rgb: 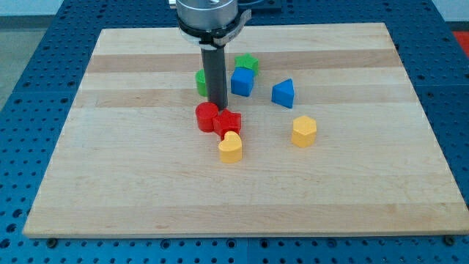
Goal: Point at the yellow hexagon
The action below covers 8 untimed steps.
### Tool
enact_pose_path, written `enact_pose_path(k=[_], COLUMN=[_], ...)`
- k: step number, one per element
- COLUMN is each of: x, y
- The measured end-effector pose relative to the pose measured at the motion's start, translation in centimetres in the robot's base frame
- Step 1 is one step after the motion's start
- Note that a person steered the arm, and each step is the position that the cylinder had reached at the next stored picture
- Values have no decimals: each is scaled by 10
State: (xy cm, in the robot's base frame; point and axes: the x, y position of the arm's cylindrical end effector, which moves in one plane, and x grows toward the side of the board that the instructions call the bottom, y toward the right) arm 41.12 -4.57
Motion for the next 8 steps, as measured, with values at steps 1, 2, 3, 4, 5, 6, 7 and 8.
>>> enact_pose_path(k=[1, 2, 3, 4, 5, 6, 7, 8], x=[10, 19, 19, 12, -2, -2, -2, 9], y=[0, 0, 0, -1, 1, 35, 72, 80])
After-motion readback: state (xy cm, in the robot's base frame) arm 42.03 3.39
